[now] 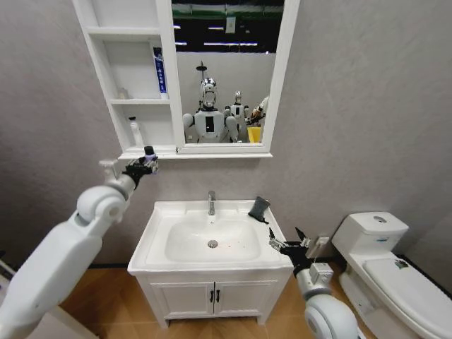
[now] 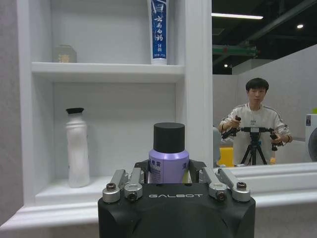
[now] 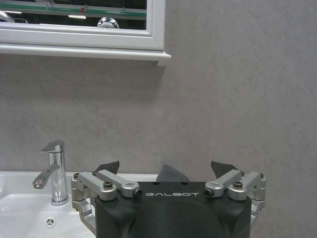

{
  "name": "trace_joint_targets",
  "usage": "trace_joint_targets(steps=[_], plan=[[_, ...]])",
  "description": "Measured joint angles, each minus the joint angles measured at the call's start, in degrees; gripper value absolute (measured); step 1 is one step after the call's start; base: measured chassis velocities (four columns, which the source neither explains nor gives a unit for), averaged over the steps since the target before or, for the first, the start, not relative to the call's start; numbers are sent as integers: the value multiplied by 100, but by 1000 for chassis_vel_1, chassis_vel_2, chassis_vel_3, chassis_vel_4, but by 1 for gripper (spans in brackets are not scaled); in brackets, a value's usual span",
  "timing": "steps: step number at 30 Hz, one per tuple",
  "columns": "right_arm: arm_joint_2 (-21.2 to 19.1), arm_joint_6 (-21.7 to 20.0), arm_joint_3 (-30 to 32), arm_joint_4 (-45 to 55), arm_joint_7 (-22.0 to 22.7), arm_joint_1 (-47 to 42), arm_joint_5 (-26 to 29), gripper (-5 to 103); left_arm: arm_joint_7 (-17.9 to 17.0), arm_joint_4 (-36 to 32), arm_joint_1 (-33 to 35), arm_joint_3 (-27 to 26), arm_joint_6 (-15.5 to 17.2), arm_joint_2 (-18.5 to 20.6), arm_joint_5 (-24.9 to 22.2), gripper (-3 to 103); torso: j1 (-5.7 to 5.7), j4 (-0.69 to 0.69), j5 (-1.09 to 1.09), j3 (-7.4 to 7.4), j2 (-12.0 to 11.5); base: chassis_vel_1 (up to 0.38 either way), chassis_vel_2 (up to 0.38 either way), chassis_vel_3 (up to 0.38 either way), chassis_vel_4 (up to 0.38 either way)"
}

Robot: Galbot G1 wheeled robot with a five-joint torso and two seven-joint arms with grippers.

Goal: Move facial cleanser and shampoo from washbasin to cabinet, then wipe washbasin with towel.

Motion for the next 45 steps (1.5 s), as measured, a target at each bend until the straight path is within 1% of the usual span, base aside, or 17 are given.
trace_joint_targets(steps=[2,4,5,9,12,13,20,30,31,34,36,37,39,40,43,44,45], plan=[[8,9,47,9,1,1,18,100,36,783,-772,492,30,-212,-86,42,1,-1,-4,1,0,0,0,0,0],[31,32,64,11,0,-12,24,100,226,1449,-1343,756,26,-428,-4,42,2,0,-2,1,-1,0,0,0,0],[31,32,64,11,0,-12,24,100,226,1449,-1343,756,26,-428,-4,42,2,0,-2,1,-1,0,0,0,0],[92,95,86,-14,-12,-74,13,100,649,2371,-1877,875,-71,-842,469,42,2,0,-2,1,-1,0,0,0,0],[93,115,103,-40,-18,-76,12,100,783,2739,-2025,893,-87,-997,599,42,1,2,-2,1,-1,0,0,0,0],[75,122,114,-59,-24,-66,23,100,876,3057,-2122,914,-101,-1122,703,42,1,2,-3,1,-1,0,0,0,0],[11,124,115,-112,-36,29,116,100,1163,3892,-2272,868,-178,-1428,948,42,2,1,-3,1,-1,0,0,0,0],[-122,114,124,-154,-53,126,237,100,1433,4451,-2406,743,-258,-1672,1362,42,1,2,-1,0,-1,0,0,0,0],[-127,109,124,-155,-53,135,248,100,1440,4471,-2410,743,-258,-1691,1382,39,1,1,-2,1,-1,0,0,0,0],[-128,104,124,-157,-52,134,252,100,1439,4480,-2406,743,-268,-1707,1436,42,1,1,-2,1,-1,0,0,0,0],[-122,104,141,-166,-53,109,250,100,1378,4481,-2360,743,-291,-1716,1543,53,0,1,-2,0,0,0,0,0,0],[-122,104,141,-166,-53,109,250,100,1378,4481,-2360,743,-291,-1716,1543,53,0,1,-2,0,0,0,0,0,0],[-108,104,153,-169,-53,102,247,100,1340,4480,-2331,741,-305,-1717,1586,64,0,1,-3,0,0,0,0,0,0],[-108,104,153,-169,-53,102,247,100,1340,4480,-2331,741,-305,-1717,1586,64,0,1,-3,0,0,0,0,0,0],[-102,103,154,-162,-51,100,241,100,1322,4468,-2330,731,-365,-1708,1630,79,0,1,-3,0,0,0,0,0,0],[-102,103,154,-162,-51,100,241,100,1322,4468,-2330,731,-365,-1708,1630,79,0,1,-3,0,0,0,0,0,0],[-101,103,153,-156,-51,97,233,100,1295,4433,-2330,720,-404,-1698,1640,85,1,1,-3,0,0,0,0,0,0]])
